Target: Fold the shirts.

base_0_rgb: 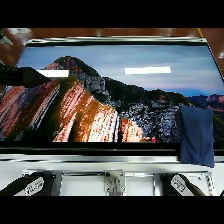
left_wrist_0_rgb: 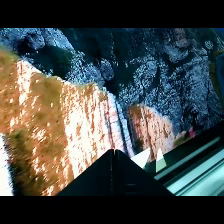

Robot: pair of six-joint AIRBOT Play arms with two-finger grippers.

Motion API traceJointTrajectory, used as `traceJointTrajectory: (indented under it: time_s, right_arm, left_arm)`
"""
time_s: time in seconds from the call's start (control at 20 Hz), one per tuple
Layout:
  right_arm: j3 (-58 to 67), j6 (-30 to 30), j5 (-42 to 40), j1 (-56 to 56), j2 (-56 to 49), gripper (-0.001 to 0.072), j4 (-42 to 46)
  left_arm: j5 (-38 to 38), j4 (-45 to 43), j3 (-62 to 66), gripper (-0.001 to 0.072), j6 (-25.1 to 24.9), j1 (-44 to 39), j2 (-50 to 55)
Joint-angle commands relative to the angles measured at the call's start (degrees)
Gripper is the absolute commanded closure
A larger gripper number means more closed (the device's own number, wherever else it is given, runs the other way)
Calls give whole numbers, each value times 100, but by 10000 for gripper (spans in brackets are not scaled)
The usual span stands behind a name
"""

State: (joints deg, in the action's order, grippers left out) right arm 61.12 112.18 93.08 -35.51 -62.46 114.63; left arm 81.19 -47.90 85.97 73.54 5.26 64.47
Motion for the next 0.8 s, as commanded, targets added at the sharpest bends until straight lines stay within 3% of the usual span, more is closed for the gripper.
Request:
traceJointTrajectory:
  time_s: [0.0, 0.1, 0.2, 0.25, 0.3, 0.35, 0.5, 0.75]
  right_arm:
    - [1368, -466, -1257, 138, 96, 153, 195]
    - [1963, -1198, -2538, 669, 94, 150, -1014]
    - [2041, -1729, -2997, 1615, 48, 44, -1921]
    - [2041, -1777, -2822, 2116, -66, 42, -2146]
    - [2041, -1753, -2505, 2586, -260, 39, -2238]
    - [2041, -1631, -2085, 2903, -494, 39, -2343]
    - [2041, -1609, -1071, 3289, -1187, 39, -2833]
    - [2041, -1589, -826, 3648, -1591, 40, -2883]
  left_arm:
    - [-461, -527, -2, 668, 44, -140, 94]
    - [-946, -2124, -2, 668, 531, -645, 295]
    - [-848, -3733, 0, 666, 1355, -1331, 752]
    - [-671, -3956, 0, 579, 1416, -1602, 999]
    - [-487, -3974, 2, 92, 1475, -1853, 1248]
    - [-317, -3974, 4, -7, 1644, -2044, 1453]
    - [-116, -3965, 0, -7, 1790, -2439, 1840]
    - [-269, -3980, 0, -7, 1915, -2522, 1869]
